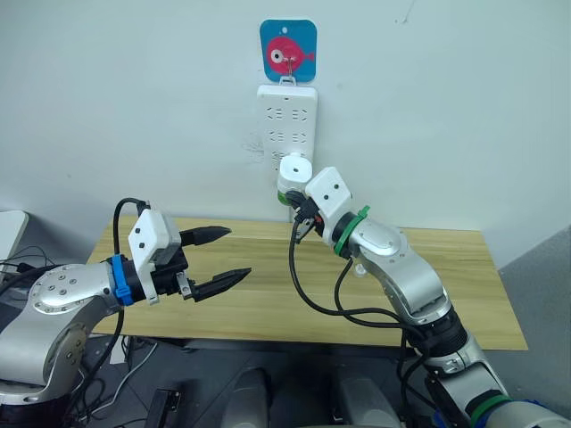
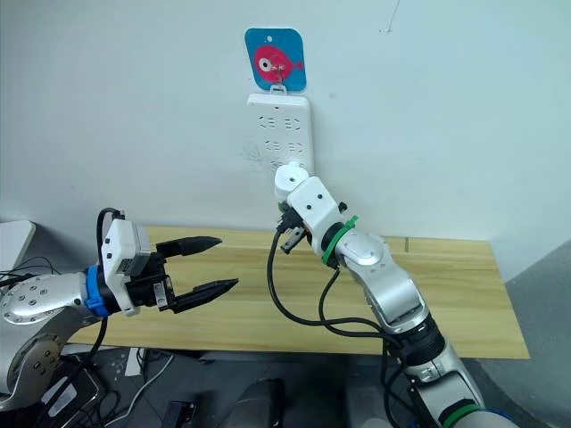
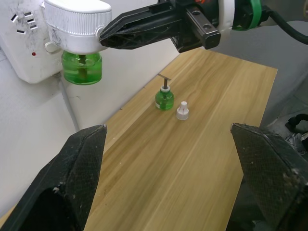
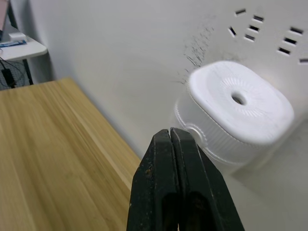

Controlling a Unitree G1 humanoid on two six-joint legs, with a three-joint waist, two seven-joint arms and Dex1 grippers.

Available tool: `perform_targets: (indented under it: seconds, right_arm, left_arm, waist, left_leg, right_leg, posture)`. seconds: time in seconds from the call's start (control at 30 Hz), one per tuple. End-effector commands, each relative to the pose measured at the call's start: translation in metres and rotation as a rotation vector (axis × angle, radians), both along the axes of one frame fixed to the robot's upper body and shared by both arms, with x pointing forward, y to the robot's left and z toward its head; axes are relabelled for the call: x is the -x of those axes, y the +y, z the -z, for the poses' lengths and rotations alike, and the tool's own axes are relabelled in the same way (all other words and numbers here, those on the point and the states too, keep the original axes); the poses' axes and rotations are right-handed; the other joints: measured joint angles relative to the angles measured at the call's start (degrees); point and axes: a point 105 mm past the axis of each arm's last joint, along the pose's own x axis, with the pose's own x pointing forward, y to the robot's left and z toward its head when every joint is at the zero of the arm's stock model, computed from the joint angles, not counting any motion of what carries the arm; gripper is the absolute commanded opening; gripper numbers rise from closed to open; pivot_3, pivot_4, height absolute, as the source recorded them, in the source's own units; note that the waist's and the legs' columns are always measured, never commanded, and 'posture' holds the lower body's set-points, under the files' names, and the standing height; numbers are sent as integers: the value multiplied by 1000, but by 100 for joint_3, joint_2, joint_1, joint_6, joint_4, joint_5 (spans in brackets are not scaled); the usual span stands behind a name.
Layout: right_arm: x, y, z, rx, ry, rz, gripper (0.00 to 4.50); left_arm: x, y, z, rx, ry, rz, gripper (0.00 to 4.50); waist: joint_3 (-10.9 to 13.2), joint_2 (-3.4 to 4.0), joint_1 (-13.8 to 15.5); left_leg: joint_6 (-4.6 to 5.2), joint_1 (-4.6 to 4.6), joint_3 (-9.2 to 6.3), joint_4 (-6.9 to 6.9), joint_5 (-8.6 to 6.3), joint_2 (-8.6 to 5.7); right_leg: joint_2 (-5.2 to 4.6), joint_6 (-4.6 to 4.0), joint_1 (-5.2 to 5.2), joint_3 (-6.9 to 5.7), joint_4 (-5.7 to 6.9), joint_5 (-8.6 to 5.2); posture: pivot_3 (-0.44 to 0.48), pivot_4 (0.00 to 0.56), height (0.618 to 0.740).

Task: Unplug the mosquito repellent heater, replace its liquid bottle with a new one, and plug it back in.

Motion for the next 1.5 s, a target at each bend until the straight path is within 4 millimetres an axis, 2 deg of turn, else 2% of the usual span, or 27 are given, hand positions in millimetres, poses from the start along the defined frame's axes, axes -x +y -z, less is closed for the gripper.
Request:
perform_targets:
  seconds: [0.03,0.23,0.5,0.6,0.67,0.83,1.1,1.2,1.3,1.4,1.5]
  right_arm:
    - [-2,-3,-17,-34,-61,30,25]
    - [-8,-8,-16,-24,-63,84,25]
    - [-22,-26,-25,-35,-111,212,25]
    - [-9,-14,-21,-66,-46,88,25]
    - [6,-5,-22,-77,-19,-23,25]
    - [32,-1,-23,-19,-9,-202,25]
    - [39,-14,-19,66,-5,-259,25]
    - [52,-26,-20,113,2,-325,25]
    - [61,-46,-20,184,16,-354,25]
    - [67,-80,-17,318,48,-350,604]
    - [68,-108,-16,418,71,-326,1659]
  left_arm:
    - [-1,-4,-10,-15,-46,28,4350]
    - [-3,-5,-11,-16,-48,41,4350]
    - [-7,-6,-12,-15,-51,46,4350]
    - [-8,-6,-11,-12,-50,45,4350]
    - [-8,-4,-10,-11,-46,39,4350]
    - [-10,3,-8,-12,-31,16,4350]
    - [-10,12,-2,-30,-30,-11,4350]
    - [-7,19,0,-60,-21,-7,4350]
    - [-6,33,4,-141,-20,-9,4350]
    - [0,53,9,-239,15,9,4500]
    - [0,66,6,-285,13,2,4500]
  waist:
    - [0,0,-1]
    - [0,0,1]
    - [-1,-1,10]
    - [-4,-5,22]
    - [-5,-7,22]
    - [-7,-6,14]
    - [-11,-8,10]
    - [-11,-8,17]
    - [-16,-10,30]
    - [-32,-15,31]
    - [-70,-15,34]
  left_leg:
    - [0,0,0,0,0,1]
    - [0,0,1,0,0,1]
    - [-4,0,1,11,3,1]
    - [-4,0,2,17,9,0]
    - [-4,0,3,18,9,0]
    - [-1,0,2,-3,7,4]
    - [-1,1,5,-6,7,6]
    - [-1,0,5,-6,7,4]
    - [-1,-1,3,-7,7,3]
    - [-1,0,8,-6,7,3]
    - [-1,0,20,-7,7,3]
  right_leg:
    - [0,0,0,0,0,0]
    - [1,-1,0,1,1,1]
    - [2,-16,2,-1,2,9]
    - [2,-19,6,0,2,12]
    - [2,-19,6,1,1,12]
    - [2,-19,-3,-5,-3,12]
    - [2,-20,-5,-7,-4,12]
    - [0,-20,-5,-6,-6,12]
    - [-1,-20,-3,-10,-10,12]
    - [-1,-20,-3,-8,-11,12]
    - [-2,-22,-3,-12,-15,11]
  posture:
    - [-29,138,723]
    - [-36,139,723]
    - [-41,136,723]
    - [-44,133,723]
    - [-43,131,723]
    - [-42,124,723]
    - [-31,118,723]
    - [-27,111,723]
    - [-24,103,723]
    - [-27,93,723]
    - [-22,81,723]
